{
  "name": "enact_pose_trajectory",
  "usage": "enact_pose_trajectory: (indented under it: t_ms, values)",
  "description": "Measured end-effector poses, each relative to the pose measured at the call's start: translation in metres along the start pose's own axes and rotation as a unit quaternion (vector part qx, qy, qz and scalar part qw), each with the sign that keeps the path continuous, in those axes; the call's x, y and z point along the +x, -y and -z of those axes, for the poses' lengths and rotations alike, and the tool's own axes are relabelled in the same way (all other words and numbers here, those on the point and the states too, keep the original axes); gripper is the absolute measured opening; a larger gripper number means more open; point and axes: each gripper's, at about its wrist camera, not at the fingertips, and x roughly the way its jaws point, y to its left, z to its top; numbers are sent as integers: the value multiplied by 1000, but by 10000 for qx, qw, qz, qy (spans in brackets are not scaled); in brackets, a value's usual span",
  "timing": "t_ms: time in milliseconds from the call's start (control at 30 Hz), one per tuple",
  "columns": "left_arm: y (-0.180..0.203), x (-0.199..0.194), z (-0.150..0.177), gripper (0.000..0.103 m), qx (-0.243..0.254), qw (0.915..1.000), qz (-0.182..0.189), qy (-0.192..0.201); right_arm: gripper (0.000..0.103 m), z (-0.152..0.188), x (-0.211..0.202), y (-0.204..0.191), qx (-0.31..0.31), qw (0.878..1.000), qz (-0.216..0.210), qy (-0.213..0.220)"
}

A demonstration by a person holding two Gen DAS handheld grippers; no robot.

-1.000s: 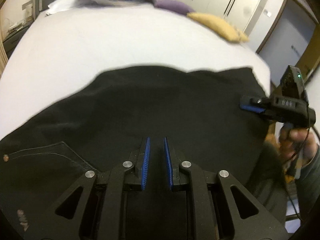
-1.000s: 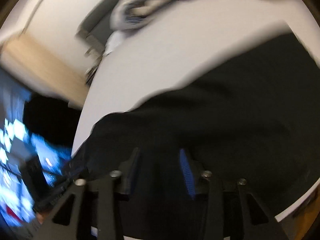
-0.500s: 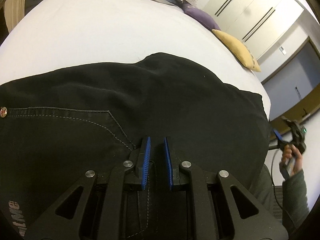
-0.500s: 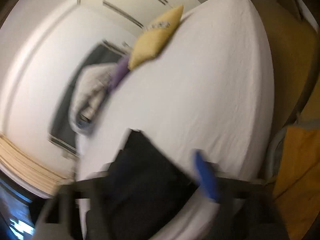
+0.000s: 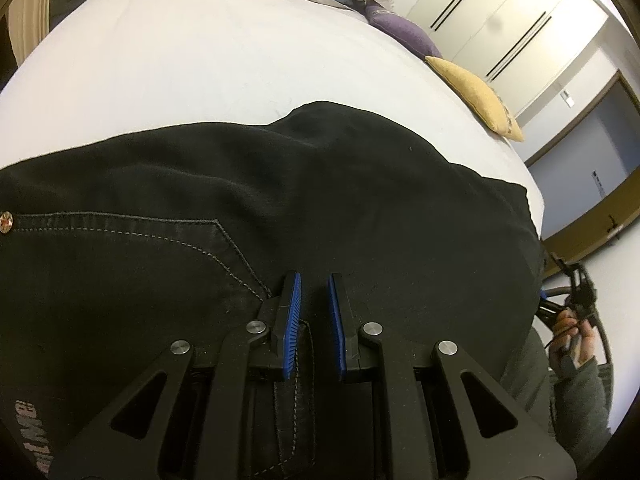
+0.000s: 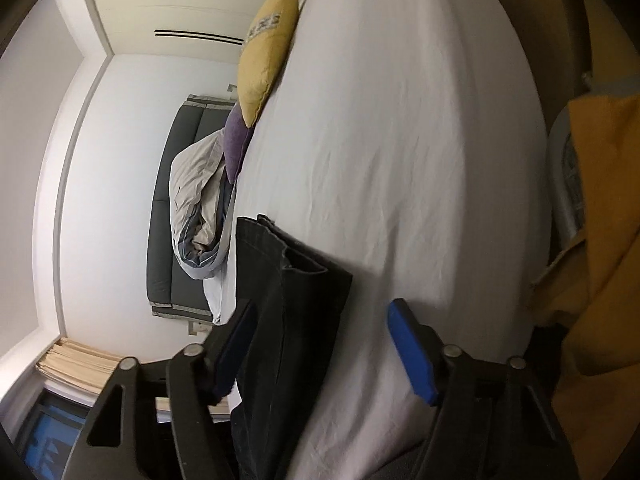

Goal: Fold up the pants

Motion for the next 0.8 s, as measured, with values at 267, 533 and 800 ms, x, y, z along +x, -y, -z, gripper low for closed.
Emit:
enact_pose_trajectory:
  t_ms: [267,533,800]
  values:
    - [-8,-4,0,14,27,10000,13,2,38,-6,7,0,-83,9998,-167,-39]
    - [-6,-4,3,14,15,10000,23,22,29,0,6,-1,58,9973,-714,-132]
    - [-6,-3,3,14,15,10000,25,29,27,-4,21,8,389,9946,-949,-170]
